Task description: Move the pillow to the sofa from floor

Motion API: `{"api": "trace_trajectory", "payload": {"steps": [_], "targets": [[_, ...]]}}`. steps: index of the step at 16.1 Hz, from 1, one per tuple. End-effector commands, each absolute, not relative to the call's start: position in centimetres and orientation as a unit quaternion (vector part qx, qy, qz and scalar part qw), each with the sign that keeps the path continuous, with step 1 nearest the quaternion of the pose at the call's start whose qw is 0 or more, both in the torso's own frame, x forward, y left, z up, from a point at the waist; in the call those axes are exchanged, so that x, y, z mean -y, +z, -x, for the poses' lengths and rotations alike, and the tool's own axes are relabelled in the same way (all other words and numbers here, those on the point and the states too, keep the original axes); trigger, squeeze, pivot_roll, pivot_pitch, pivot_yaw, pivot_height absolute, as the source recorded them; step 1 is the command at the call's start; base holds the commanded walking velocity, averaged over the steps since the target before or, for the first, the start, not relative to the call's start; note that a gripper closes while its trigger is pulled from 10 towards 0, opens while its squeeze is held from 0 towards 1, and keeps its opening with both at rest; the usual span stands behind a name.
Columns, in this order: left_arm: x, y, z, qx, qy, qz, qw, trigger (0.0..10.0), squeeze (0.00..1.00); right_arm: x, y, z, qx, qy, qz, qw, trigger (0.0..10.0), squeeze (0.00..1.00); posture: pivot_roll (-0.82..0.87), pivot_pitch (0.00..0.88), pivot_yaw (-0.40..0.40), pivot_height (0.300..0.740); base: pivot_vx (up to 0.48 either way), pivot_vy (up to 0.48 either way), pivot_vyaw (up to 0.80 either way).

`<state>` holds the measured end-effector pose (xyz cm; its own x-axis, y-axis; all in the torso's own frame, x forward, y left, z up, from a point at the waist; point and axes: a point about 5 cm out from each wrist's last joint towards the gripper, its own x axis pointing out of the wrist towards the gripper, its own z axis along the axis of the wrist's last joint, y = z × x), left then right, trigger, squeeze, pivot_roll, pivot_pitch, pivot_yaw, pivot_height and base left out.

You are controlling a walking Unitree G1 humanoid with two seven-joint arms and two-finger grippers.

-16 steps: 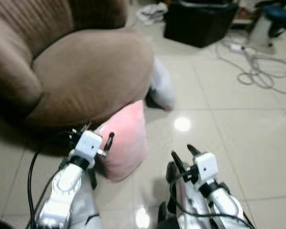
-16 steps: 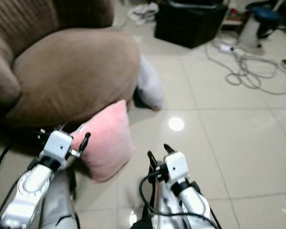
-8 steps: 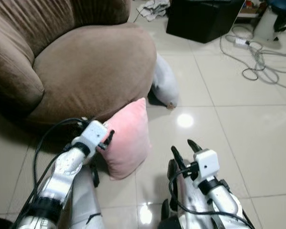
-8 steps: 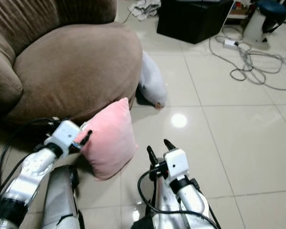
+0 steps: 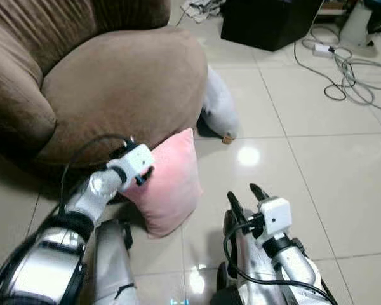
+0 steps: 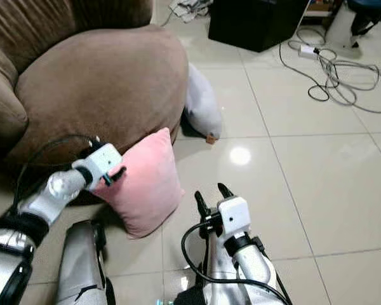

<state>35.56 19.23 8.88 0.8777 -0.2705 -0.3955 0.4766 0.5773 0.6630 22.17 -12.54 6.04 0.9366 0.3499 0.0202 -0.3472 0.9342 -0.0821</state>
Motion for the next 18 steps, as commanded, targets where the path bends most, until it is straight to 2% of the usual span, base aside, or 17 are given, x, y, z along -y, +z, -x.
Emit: {"api": "trace_trajectory", "payload": {"steps": [1,4,6,10,18], "targets": [[-19.6,8.5,-35.5,-0.142,-0.212,-0.427,0.868,10.0,0.0,12.6,6.1,-21.9,0.015,0.172,0.039,0.984,10.0,0.0,-0.04,0.197,-0.037,0.485,0.0,0.0,0.0],[-20.6,8.9,-36.0,-0.154,-0.198,-0.464,0.85,10.0,0.0,12.7,6.1,-21.4,0.013,0.161,0.037,0.986,10.0,0.0,-0.07,0.196,-0.022,0.485,0.0,0.0,0.0],[-21.5,9.1,-35.9,-0.183,-0.217,-0.483,0.828,10.0,0.0,12.9,6.1,-21.2,0.011,0.155,0.037,0.987,10.0,0.0,-0.08,0.196,-0.017,0.485,0.0,0.0,0.0],[-22.4,9.8,-36.2,-0.2,-0.232,-0.502,0.809,10.0,0.0,13.0,6.1,-21.0,0.007,0.149,0.039,0.988,10.0,0.0,-0.08,0.197,-0.014,0.485,0.0,0.0,0.0],[-20.9,9.6,-35.8,-0.227,-0.345,-0.488,0.768,10.0,0.0,13.2,6.0,-21.3,0.004,0.143,0.044,0.989,10.0,0.0,-0.07,0.203,-0.007,0.485,0.0,0.0,0.0]]}}
